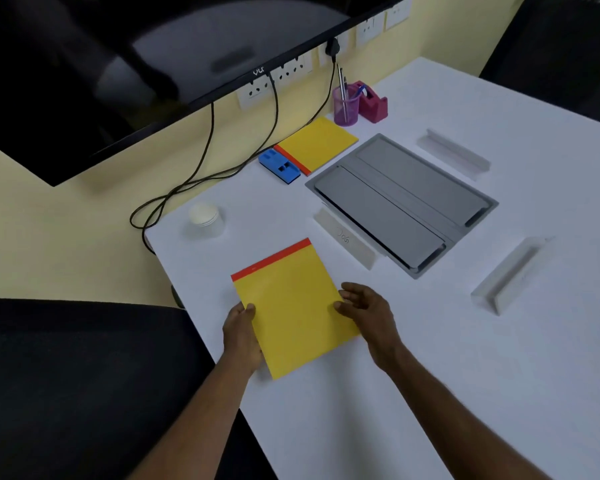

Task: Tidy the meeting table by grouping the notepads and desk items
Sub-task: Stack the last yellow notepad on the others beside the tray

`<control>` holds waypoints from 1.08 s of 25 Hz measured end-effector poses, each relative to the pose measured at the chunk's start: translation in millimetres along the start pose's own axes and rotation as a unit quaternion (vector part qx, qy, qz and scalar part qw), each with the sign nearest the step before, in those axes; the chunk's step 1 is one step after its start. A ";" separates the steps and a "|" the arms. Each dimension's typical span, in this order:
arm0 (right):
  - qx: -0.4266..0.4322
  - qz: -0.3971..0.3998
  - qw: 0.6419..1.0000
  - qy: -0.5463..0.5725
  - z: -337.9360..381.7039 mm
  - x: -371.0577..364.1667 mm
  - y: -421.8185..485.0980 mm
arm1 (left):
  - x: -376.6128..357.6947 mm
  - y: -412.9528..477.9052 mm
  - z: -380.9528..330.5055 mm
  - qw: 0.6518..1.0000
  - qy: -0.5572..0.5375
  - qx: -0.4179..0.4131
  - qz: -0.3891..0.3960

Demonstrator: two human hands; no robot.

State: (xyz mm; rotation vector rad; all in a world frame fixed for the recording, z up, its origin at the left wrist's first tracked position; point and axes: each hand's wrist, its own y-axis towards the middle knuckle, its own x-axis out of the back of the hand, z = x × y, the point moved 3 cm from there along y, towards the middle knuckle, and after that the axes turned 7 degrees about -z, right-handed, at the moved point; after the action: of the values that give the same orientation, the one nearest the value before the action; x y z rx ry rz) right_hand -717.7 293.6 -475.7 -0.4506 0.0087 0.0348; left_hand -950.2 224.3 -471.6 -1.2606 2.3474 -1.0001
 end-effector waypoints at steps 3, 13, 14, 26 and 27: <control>-0.024 -0.033 0.994 0.103 4.3 9.0 -17.3 | -12.5 -14.6 -13.4 0.994 -0.061 0.009 0.086; 0.032 -0.051 0.962 0.265 40.4 -13.0 -42.8 | -41.8 -40.3 -38.1 0.962 -0.077 -0.063 0.254; 0.023 -0.041 0.957 0.285 47.6 -9.9 -37.8 | -43.9 -42.7 -41.3 0.961 -0.082 -0.069 0.255; 0.095 0.018 0.937 0.336 84.4 -55.3 -16.4 | -95.5 -57.5 -44.7 0.937 -0.201 -0.083 0.273; 0.099 0.017 0.940 0.325 84.5 -55.1 -10.9 | -96.6 -53.9 -47.4 0.938 -0.186 -0.100 0.274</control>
State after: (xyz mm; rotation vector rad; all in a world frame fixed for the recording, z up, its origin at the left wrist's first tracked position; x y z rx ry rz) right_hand -772.3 318.9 -394.0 -0.2425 0.6675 -0.0814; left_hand -887.7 303.8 -406.4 -0.6932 2.3231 -0.3192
